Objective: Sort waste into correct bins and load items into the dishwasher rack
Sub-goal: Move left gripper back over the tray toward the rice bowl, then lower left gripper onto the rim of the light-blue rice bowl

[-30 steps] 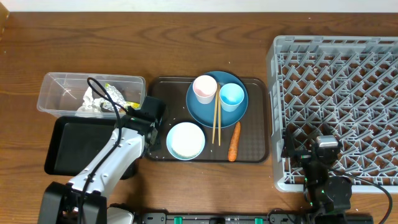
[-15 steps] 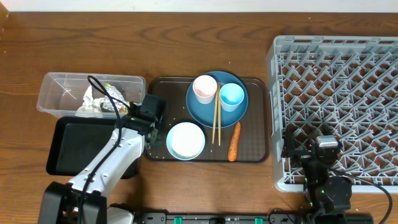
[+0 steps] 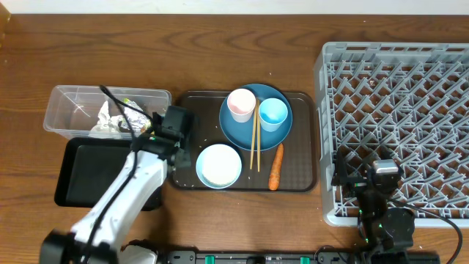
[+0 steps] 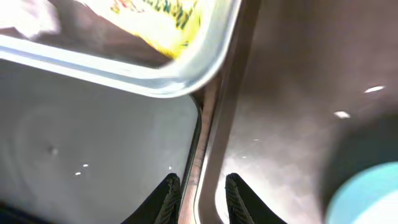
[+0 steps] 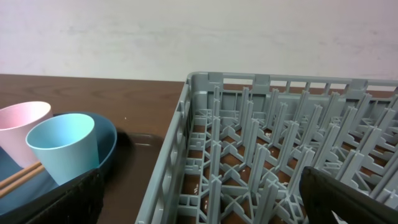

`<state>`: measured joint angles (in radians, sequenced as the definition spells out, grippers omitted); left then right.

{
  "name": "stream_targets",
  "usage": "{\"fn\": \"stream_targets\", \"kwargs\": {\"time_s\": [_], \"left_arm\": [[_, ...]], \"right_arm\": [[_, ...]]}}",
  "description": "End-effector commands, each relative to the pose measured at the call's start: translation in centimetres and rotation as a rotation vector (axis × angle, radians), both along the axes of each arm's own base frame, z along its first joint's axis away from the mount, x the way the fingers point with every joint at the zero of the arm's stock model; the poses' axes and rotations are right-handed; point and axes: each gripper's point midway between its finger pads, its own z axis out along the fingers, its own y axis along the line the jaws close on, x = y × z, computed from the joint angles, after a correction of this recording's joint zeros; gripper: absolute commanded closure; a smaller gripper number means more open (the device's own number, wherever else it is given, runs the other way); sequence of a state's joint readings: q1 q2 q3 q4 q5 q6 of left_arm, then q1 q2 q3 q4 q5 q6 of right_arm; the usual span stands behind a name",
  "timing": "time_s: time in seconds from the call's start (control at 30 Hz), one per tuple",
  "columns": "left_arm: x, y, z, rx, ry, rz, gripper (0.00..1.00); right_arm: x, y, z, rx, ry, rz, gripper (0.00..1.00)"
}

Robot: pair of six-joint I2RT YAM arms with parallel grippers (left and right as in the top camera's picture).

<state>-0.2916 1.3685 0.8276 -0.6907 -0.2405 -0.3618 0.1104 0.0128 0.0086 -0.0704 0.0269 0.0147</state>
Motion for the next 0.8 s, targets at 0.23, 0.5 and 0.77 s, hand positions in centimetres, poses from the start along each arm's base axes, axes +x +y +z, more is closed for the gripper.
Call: {"fn": "stream_targets", "kwargs": {"time_s": [0.23, 0.5, 0.77], "left_arm": [[-3.3, -7.1, 6.8, -0.437, -0.047, -0.171, 0.72], [-5.9, -11.0, 6.3, -0.490, 0.044, -0.294, 0.72], [-6.5, -14.6, 4.3, -0.474, 0.106, -0.352, 0.67]], "right_arm": [[0.0, -0.4, -0.1, 0.005, 0.003, -0.018, 0.01], [0.0, -0.4, -0.1, 0.005, 0.003, -0.018, 0.01], [0.0, -0.4, -0.1, 0.005, 0.003, -0.018, 0.01]]}}
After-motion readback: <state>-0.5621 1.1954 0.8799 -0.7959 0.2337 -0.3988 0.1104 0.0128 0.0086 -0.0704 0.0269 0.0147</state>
